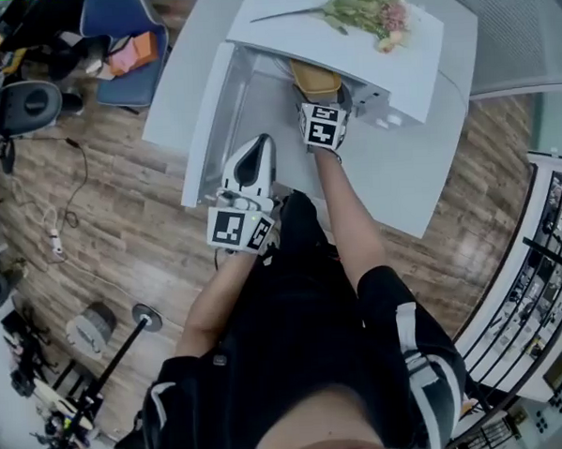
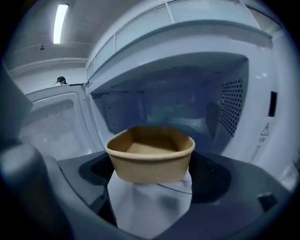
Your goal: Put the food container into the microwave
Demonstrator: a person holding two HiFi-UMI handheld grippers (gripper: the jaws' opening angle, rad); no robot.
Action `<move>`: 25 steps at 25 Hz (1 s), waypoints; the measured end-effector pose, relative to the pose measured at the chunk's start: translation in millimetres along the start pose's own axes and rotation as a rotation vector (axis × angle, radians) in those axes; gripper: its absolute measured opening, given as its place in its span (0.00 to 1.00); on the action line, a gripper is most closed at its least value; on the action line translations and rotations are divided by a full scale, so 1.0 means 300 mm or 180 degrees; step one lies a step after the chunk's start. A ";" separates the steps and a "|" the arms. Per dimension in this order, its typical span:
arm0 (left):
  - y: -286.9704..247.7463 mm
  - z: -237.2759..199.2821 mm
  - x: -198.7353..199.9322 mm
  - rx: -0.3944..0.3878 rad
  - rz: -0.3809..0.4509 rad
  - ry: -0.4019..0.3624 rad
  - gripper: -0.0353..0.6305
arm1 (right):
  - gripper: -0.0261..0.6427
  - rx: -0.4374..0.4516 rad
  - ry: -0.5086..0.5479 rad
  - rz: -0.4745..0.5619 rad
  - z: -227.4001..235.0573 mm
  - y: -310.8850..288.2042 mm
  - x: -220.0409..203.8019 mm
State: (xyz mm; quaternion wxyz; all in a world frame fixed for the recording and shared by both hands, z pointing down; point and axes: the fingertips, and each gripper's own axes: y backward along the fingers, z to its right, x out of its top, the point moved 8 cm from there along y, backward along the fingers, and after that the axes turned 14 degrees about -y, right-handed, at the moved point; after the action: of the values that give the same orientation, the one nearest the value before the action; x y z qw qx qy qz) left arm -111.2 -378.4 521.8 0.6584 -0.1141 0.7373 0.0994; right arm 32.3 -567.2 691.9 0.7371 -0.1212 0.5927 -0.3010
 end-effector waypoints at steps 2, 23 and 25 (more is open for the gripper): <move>-0.018 -0.011 -0.014 0.0012 -0.0025 0.0012 0.09 | 0.80 -0.0015 0.0009 -0.0018 0.007 -0.041 0.013; 0.029 -0.020 -0.032 0.0060 -0.0107 0.0058 0.09 | 0.80 -0.0217 0.0009 -0.0408 0.046 -0.133 -0.046; 0.055 -0.010 -0.021 0.0041 -0.0091 0.0047 0.09 | 0.80 -0.0256 -0.0010 -0.0400 0.046 -0.093 -0.063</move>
State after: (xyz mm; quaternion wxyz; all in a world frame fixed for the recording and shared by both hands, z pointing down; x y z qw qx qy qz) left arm -118.3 -363.2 528.5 0.6550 -0.1211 0.7411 0.0843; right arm 34.8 -580.7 725.6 0.7122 -0.1881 0.5944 -0.3225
